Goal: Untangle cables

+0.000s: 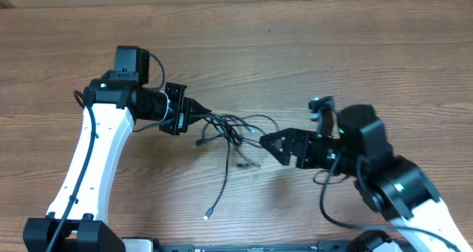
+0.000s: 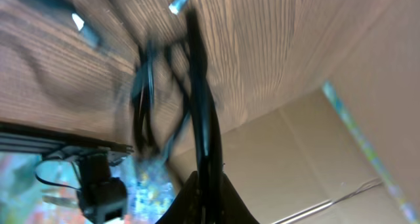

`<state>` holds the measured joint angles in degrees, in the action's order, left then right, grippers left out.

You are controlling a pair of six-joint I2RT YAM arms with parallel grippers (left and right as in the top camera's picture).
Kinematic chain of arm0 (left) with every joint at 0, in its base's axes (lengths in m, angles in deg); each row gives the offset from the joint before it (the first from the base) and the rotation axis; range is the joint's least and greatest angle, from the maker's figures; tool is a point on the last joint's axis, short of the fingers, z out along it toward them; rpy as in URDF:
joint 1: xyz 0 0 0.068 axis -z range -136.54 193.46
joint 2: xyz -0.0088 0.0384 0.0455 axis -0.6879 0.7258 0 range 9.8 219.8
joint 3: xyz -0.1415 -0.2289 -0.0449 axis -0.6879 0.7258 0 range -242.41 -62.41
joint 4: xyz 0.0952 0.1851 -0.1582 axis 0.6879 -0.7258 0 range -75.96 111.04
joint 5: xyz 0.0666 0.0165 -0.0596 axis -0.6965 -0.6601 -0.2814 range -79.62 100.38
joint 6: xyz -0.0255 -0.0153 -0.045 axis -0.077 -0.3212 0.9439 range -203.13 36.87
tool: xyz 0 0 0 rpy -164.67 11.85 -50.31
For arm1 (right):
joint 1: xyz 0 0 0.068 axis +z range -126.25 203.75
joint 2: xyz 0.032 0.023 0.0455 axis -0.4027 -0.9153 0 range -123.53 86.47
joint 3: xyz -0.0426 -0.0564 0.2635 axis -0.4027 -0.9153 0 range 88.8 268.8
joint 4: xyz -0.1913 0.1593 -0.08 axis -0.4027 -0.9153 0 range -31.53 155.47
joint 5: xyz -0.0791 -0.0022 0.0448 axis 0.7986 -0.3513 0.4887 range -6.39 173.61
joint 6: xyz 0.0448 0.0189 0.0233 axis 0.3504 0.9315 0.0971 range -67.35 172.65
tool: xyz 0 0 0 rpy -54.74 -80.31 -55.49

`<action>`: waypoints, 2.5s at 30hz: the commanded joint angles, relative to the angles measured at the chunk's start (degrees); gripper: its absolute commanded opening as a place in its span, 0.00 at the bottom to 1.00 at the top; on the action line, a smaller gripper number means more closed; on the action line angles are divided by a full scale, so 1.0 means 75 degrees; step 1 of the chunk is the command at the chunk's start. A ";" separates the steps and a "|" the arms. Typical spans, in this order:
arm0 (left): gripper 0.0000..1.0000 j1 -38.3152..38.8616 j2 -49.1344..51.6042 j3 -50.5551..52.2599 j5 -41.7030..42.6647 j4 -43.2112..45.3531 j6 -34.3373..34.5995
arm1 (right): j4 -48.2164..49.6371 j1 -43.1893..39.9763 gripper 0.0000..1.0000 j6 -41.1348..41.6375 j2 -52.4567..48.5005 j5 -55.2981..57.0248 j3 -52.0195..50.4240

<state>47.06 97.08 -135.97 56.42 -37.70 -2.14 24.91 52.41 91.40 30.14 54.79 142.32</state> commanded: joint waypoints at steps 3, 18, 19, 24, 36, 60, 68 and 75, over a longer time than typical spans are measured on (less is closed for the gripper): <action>0.06 -0.0061 0.0020 -0.0099 -0.0871 -0.0236 0.1201 | 0.0055 0.0420 0.74 0.0315 -0.0379 -0.0516 0.0172; 0.87 -0.0055 0.0020 -0.0093 -0.3969 -0.1725 -0.2282 | 0.0163 0.1172 0.76 0.0262 -0.0379 0.0845 0.0172; 0.87 -0.0055 0.0020 -0.0087 -0.3969 -0.1903 -0.2279 | 0.0166 0.1172 0.76 0.0262 -0.0379 0.0848 0.0172; 0.84 -0.0003 0.0020 0.0149 -0.4051 -0.2865 -0.2168 | 0.0003 0.1172 0.76 0.0259 -0.0379 0.0845 0.0172; 0.85 -0.0017 -0.3098 0.0801 -0.5555 -0.3203 -0.3824 | -0.1163 0.1172 0.76 0.0236 -0.0379 0.1641 0.0172; 0.33 -0.0006 -0.4753 0.7726 -0.2975 0.5295 -0.1195 | -0.1011 0.1172 0.75 0.0236 -0.0379 0.2049 0.0172; 0.51 0.0396 -0.2460 0.7723 -0.2981 0.8180 -0.1224 | -0.1026 0.1172 0.75 0.0236 -0.0379 0.2124 0.0172; 0.46 0.0440 -0.2060 0.7723 -0.2769 0.9323 -0.1221 | -0.1099 0.1172 0.76 0.0233 -0.0379 0.2130 0.0169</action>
<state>49.88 81.39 -78.14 33.86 30.54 -11.24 16.48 60.96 93.12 26.84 70.13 142.36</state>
